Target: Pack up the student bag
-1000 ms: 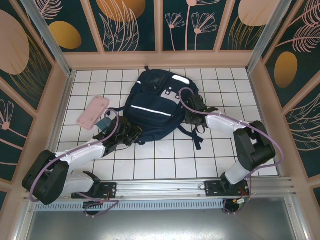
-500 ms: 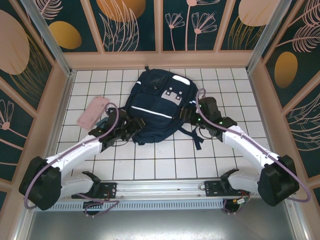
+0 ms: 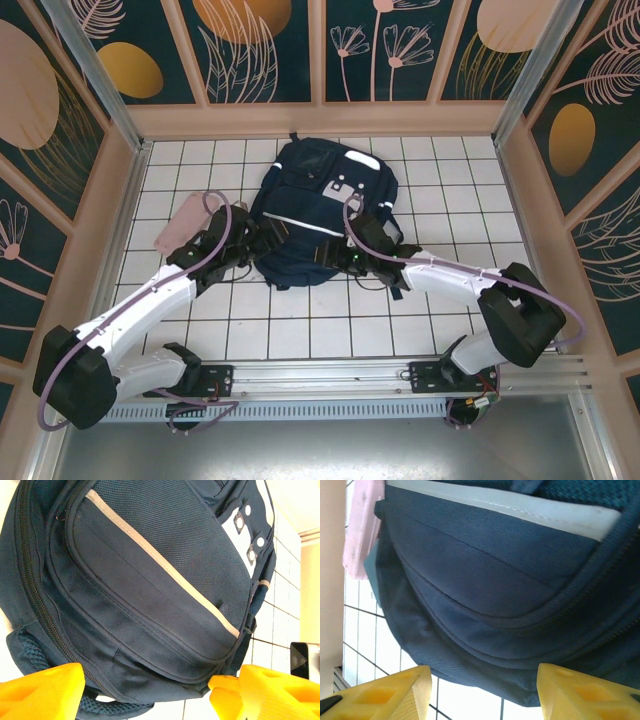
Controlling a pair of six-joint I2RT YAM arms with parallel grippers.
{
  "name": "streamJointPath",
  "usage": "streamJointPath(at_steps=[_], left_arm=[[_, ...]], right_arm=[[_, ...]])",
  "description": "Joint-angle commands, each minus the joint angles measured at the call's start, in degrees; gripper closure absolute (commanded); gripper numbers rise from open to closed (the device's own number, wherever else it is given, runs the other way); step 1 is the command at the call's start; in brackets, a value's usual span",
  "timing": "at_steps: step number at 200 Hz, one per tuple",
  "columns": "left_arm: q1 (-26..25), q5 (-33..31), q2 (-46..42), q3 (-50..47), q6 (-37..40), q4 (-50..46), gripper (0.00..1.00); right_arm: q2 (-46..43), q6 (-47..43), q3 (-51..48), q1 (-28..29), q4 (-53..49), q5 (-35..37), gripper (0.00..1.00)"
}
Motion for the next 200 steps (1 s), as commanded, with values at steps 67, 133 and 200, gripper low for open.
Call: streamJointPath(at_steps=[67,133,200], left_arm=[[-0.18,2.87,4.37,5.87,10.35,1.11,0.16],[-5.67,-2.0,17.61,17.75,22.73,-3.72,0.16],[-11.99,-6.39,29.3,29.22,38.15,-10.84,0.24]], right_arm=[[-7.57,-6.45,-7.68,-8.8,-0.43,0.0,0.39],[-13.29,-8.34,-1.28,-19.14,-10.33,-0.94,0.32],[-0.55,0.06,6.1,-24.45,-6.45,-9.07,0.56]])
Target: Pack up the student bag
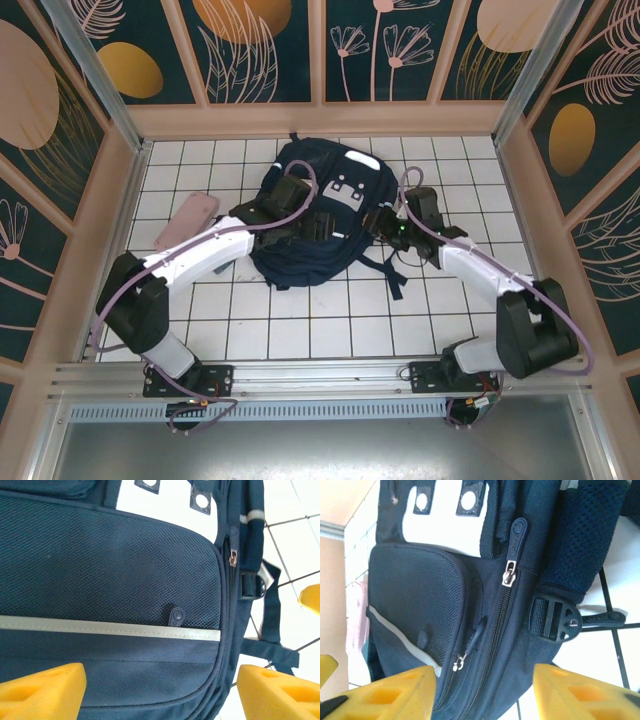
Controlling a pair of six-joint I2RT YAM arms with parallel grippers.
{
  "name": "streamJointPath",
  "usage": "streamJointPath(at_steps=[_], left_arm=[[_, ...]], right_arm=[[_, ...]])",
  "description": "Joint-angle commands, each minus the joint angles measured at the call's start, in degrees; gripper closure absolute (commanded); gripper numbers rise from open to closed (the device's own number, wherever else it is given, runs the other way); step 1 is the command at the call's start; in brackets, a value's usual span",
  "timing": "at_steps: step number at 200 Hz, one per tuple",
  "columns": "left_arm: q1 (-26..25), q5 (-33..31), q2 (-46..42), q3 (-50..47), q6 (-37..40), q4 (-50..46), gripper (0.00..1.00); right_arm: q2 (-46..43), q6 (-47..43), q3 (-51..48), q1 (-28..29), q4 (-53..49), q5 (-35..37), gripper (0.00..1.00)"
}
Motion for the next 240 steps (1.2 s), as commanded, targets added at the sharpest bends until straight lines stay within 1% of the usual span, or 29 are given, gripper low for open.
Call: streamJointPath(at_steps=[1,15,27,30,44,53,90,98,118,138,153,178,190,207,215,225,240], left_arm=[[-2.5,-3.37,1.8,3.05,8.29,-4.23,0.24],[-4.08,-3.88,3.26,4.23,11.03,-5.23,0.27],[-5.34,-5.72,4.43,5.8,12.39,-7.2,0.28],[-5.67,-6.09,6.24,6.28,12.52,-7.83,0.28],[-6.81,-7.86,9.58,8.76,13.01,-10.37,0.31],[-7.52,-9.06,11.58,10.11,13.01,-11.5,0.32],[-8.65,-10.14,17.16,13.93,14.57,-14.0,0.34],[-8.64,-11.69,18.15,14.95,14.39,-14.67,0.34],[-8.67,-16.07,21.01,17.67,13.76,-17.06,0.36],[-8.67,-21.22,22.58,19.39,12.1,-18.52,0.48],[-8.74,-23.22,22.4,19.79,11.63,-18.68,0.56],[-8.76,-21.72,20.46,19.49,12.33,-17.34,0.74],[-8.75,-20.36,19.21,18.82,12.68,-15.88,0.83],[-8.69,-20.53,17.58,17.61,12.88,-14.05,0.93],[-8.73,-21.38,16.71,17.13,12.89,-13.14,0.96],[-8.76,-22.27,15.85,16.53,13.12,-12.21,1.0],[-8.67,-23.06,14.37,15.64,13.3,-10.67,1.0]], right_arm=[[3.47,4.79,3.69,-1.55,0.22,-2.78,0.56],[5.04,6.42,4.61,-2.5,0.45,-2.85,0.6],[5.84,7.37,5.14,-3.21,0.3,-2.88,0.6],[5.97,7.34,5.24,-3.35,0.34,-3.12,0.6],[6.23,7.37,5.96,-4.06,-0.26,-3.75,0.6],[6.19,7.25,6.1,-4.54,-0.36,-4.05,0.59],[5.31,6.45,6.15,-6.23,-1.44,-5.7,0.53],[5.22,6.35,6.15,-6.57,-1.52,-6.06,0.51],[5.55,6.15,6.4,-7.08,-1.47,-7.24,0.51],[6.25,5.73,6.68,-7.29,-0.86,-8.83,0.51],[7.02,5.5,6.95,-7.27,-0.38,-10.18,0.51],[8.79,2.66,8.55,-7.33,-0.71,-12.44,0.55],[9.96,0.79,10.12,-7.3,-2.15,-11.67,0.57],[11.98,-1.74,12.58,-7.3,-3.52,-10.46,0.59],[13.3,-2.63,13.92,-7.33,-3.84,-10.59,0.62],[14.97,-3.36,15.5,-7.33,-4.4,-10.96,0.63],[17.35,-4.19,17.36,-7.22,-4.7,-11.18,0.63]])
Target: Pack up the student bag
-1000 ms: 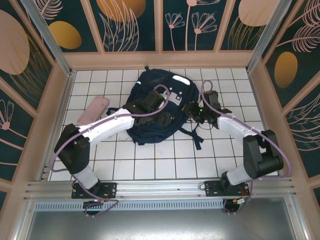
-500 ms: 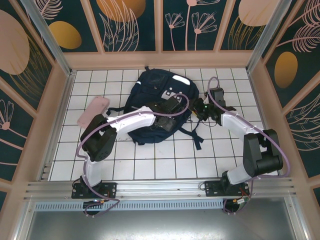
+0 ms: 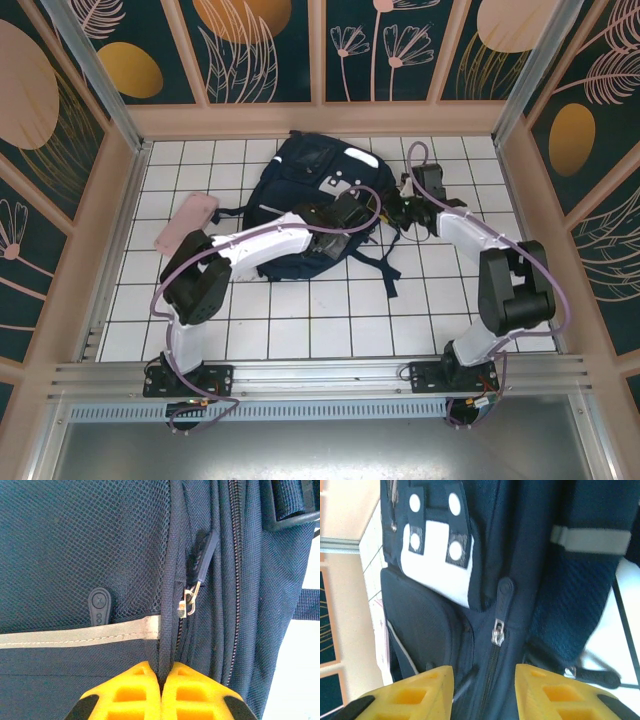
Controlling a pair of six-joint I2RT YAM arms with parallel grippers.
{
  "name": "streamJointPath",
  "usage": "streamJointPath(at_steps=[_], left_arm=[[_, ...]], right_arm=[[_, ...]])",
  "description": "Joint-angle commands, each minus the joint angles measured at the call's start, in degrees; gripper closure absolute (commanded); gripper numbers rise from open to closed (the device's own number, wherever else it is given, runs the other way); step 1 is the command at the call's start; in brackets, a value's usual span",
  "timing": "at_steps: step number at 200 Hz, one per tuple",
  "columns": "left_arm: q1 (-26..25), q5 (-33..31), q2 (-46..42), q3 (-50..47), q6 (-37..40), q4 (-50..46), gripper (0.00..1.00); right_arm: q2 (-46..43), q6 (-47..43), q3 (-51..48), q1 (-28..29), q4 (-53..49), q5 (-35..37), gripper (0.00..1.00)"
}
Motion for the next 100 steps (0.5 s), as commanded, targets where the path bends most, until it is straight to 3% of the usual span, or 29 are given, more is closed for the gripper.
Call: streamJointPath(at_steps=[1,100], left_arm=[[0.84,-4.23,-4.41,-1.23,0.11,4.39,1.0],[0.76,-1.26,-6.69,-3.91,0.67,7.7,1.0]], right_arm=[[3.47,-3.94,3.75,-0.28,-2.04,-0.93,0.63],[13.13,-6.66,11.2,0.06,-3.89,-1.89,0.65]])
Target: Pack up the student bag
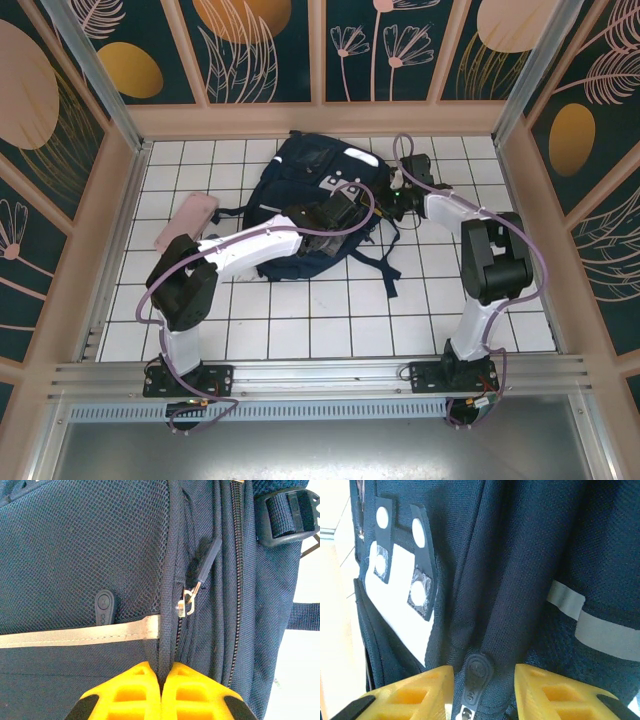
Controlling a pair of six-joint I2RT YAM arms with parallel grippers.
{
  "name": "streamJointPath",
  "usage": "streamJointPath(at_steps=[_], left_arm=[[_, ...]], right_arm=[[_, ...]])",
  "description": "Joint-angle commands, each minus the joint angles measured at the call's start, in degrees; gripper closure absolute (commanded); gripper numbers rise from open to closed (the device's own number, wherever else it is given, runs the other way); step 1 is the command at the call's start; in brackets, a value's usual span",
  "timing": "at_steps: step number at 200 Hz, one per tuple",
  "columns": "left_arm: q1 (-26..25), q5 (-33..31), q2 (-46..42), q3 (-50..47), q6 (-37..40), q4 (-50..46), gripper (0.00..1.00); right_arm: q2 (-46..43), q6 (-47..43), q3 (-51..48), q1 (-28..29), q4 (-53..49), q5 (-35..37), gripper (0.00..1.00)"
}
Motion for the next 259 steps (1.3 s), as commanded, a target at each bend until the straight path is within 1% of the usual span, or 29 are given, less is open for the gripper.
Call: streamJointPath(at_steps=[1,17,42,68,89,102,131,147,175,185,204,214,231,251,254,255,256,257,258,259], left_arm=[[0.52,-1.27,-2.65,-0.16,0.24,3.4,1.0],[0.52,-1.76,-2.65,-0.13,0.13,3.56,1.0],[0.53,-3.05,-3.15,-0.23,-0.18,3.88,1.0],[0.51,-4.14,-3.74,-0.27,-0.53,4.01,1.0],[0.5,-3.96,-4.13,-0.52,-0.46,4.2,1.0],[0.49,-4.0,-4.23,-0.6,-0.51,4.19,1.0],[0.55,-4.46,-4.5,-0.02,-1.23,3.75,1.0],[0.6,-4.29,-4.72,0.25,-1.81,3.67,1.0],[0.89,-2.02,-4.16,2.37,-2.76,3.06,1.0],[1.17,-0.96,-3.82,3.33,-3.15,3.01,1.0],[1.8,-0.1,-3.35,5.24,-3.99,2.37,1.0],[2.36,0.67,-3.4,5.86,-4.69,2.34,1.0],[2.99,1.82,-3.86,6.02,-5.05,2.71,1.0],[3.12,2.41,-4.34,5.28,-4.32,3.26,1.0],[3.1,2.54,-4.46,5.12,-4.13,3.31,1.0],[3.15,2.53,-4.43,5.02,-4.11,3.35,1.0],[3.17,2.53,-4.42,4.92,-4.05,3.38,1.0],[3.14,2.57,-4.46,4.88,-3.98,3.39,1.0],[3.12,2.59,-4.47,4.85,-3.94,3.39,1.0],[3.16,2.6,-4.48,4.84,-3.92,3.4,1.0]], right_arm=[[1.14,-2.06,1.8,0.06,-1.47,-0.8,0.65],[1.12,-2.73,1.74,0.26,-2.33,-0.56,0.71],[0.0,-4.39,1.55,0.67,-3.35,0.71,0.82],[-1.3,-5.63,1.61,0.94,-5.35,3.9,0.87],[-2.85,-6.34,0.29,1.02,-4.11,2.62,0.9],[-3.9,-7.2,-0.42,1.37,-3.44,2.18,0.95],[-8.87,-10.94,-4.48,2.42,-0.42,4.03,1.0],[-13.3,-13.34,-9.17,2.63,4.17,2.96,1.0],[-21.25,-16.24,-17.44,3.42,13.4,-3.25,1.0],[-22.96,-16.5,-19.08,3.97,15.16,-4.15,1.0],[-24.07,-16.75,-20.37,4.71,15.73,-4.68,1.0],[-24.21,-16.8,-20.84,5.23,15.89,-3.8,1.0],[-24.2,-19.02,-20.64,6.15,14.69,-3.4,1.0],[-24.89,-20.21,-19.2,6.86,11.21,-0.04,1.0],[-24.9,-19.95,-18.88,6.84,10.85,0.66,0.98],[-24.9,-19.9,-18.81,6.79,10.61,1.11,0.96],[-24.85,-19.74,-18.64,6.77,10.41,1.34,0.93],[-24.78,-19.22,-18.3,6.62,10.01,2.57,0.88],[-24.78,-19.22,-18.3,6.62,10.01,2.57,0.88],[-24.69,-18.76,-17.95,6.47,9.56,3.77,0.83]])
